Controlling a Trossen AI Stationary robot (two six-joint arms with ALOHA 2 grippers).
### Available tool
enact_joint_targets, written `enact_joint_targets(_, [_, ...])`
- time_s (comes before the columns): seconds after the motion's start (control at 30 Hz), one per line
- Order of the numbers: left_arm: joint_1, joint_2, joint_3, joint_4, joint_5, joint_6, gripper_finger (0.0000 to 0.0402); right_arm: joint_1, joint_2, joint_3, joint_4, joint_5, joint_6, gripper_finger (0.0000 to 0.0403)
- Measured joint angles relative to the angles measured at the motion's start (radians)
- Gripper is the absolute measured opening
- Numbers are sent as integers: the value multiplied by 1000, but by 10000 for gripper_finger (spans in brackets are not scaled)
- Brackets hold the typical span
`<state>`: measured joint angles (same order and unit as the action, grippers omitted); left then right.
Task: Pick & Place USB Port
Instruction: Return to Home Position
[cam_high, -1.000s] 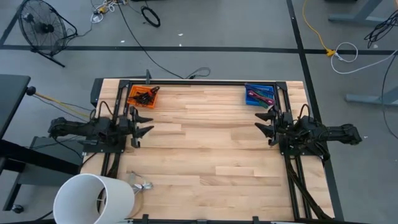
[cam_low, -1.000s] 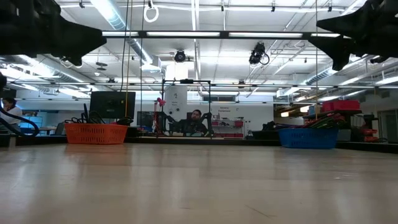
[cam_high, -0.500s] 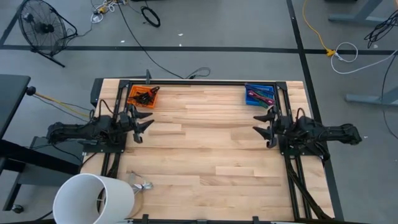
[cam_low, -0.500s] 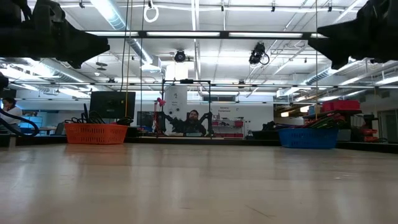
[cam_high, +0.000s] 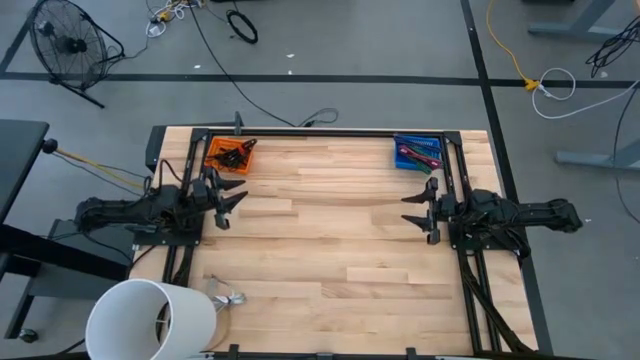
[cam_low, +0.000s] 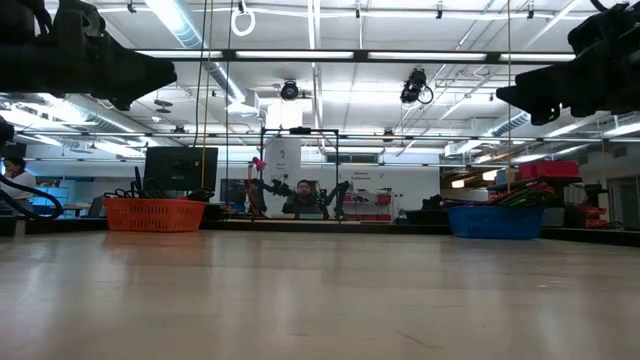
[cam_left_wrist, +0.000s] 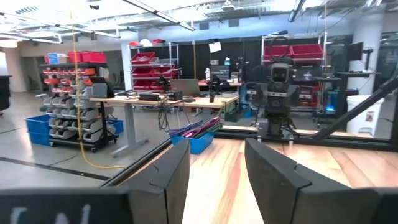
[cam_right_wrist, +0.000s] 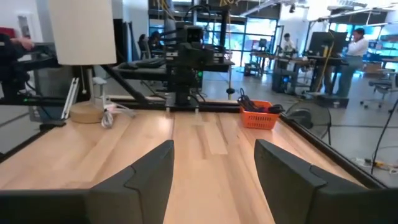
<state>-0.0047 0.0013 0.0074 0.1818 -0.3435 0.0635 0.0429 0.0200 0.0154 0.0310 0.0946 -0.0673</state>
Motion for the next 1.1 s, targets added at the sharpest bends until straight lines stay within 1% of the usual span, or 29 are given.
enact_joint_targets(0.1, [20, 0, 0, 0, 0, 0, 158, 0, 0, 0, -1, -6, -7, 223])
enact_joint_targets(0.3, [64, 0, 0, 0, 0, 0, 158, 0, 0, 0, -1, -6, 38, 223])
enact_joint_targets(0.5, [130, 0, 0, 0, -1, 0, 158, 0, 0, 0, -1, -6, 41, 223])
enact_joint_targets(0.6, [116, 0, 0, 0, -3, 0, 158, 0, 0, 0, -1, -6, 41, 223])
enact_joint_targets(0.8, [50, 0, 0, 0, 2, 0, 158, 0, 0, 0, -1, -6, 40, 223])
enact_joint_targets(1.1, [46, 0, 0, 0, 6, 0, 158, 0, 0, 0, -1, -6, 40, 223])
